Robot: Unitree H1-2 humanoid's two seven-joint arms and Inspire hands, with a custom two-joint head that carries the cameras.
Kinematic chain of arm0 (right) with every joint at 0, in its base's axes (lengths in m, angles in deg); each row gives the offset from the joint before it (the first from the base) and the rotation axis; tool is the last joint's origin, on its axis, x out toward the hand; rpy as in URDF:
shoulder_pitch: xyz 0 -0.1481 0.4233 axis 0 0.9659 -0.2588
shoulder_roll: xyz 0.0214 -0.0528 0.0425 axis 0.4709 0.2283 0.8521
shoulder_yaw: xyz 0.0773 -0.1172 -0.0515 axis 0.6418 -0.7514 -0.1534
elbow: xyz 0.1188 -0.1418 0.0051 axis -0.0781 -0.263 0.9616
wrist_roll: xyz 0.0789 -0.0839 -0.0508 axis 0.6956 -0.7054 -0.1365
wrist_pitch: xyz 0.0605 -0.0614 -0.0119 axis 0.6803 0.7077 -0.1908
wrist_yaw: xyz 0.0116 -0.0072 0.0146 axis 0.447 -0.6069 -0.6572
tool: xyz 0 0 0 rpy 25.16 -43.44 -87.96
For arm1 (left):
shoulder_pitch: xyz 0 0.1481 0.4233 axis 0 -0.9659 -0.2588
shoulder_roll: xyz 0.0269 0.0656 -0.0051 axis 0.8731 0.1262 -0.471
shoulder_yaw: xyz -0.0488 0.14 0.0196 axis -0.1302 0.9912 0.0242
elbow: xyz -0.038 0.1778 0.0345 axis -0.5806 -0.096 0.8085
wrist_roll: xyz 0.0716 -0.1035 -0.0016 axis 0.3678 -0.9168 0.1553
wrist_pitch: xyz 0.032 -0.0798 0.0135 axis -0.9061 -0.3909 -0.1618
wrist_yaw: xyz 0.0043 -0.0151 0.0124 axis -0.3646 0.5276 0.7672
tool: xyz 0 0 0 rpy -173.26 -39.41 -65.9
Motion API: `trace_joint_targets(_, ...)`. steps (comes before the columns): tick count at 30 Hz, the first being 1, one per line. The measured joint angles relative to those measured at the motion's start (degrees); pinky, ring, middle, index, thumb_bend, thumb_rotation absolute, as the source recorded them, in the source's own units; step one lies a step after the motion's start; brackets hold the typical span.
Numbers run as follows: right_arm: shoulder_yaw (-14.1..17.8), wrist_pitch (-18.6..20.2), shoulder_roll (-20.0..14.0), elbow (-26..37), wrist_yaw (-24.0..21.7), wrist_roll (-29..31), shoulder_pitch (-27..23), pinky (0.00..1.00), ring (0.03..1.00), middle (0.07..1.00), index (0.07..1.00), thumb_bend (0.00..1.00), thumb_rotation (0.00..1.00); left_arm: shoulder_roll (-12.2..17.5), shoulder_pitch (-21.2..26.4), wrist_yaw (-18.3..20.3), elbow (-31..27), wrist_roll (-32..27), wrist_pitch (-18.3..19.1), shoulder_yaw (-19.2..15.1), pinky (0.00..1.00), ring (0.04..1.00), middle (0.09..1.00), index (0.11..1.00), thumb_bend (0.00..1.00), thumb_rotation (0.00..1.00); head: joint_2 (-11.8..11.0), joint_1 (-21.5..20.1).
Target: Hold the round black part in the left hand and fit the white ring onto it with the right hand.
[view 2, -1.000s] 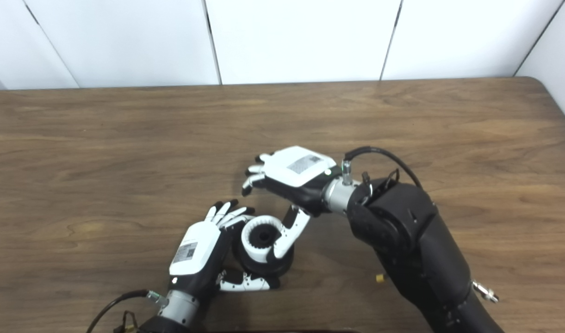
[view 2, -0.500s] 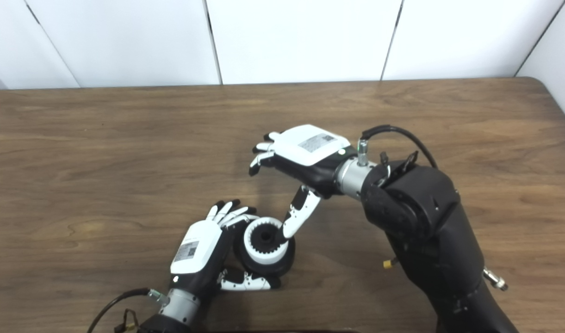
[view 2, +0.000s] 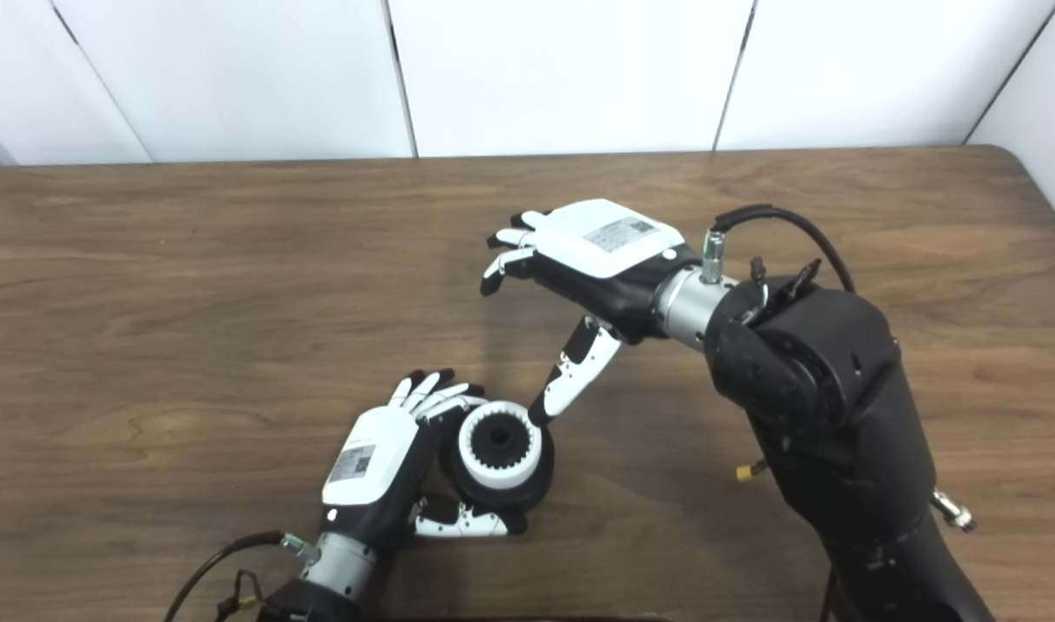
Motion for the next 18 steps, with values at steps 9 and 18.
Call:
trace_joint_targets(9, 0.0, 0.0, 0.3, -1.1, 1.3, -0.1, 0.0, 1.00, 1.000, 0.950, 0.788, 1.00, 0.49, -0.9, 1.5, 1.9, 0.9, 4.7, 0.5, -1.5, 1.00, 0.922, 0.859, 0.840, 0.84, 0.44, -0.9, 0.4)
trace_joint_targets(18, 0.0, 0.0, 0.9, -2.3, 3.4, 0.1, -0.2, 1.00, 1.000, 0.941, 0.777, 0.93, 0.50, -1.7, 3.1, 5.9, 1.6, 7.9, 2.5, -3.4, 1.00, 0.957, 0.929, 0.952, 0.98, 0.58, -1.3, 1.0)
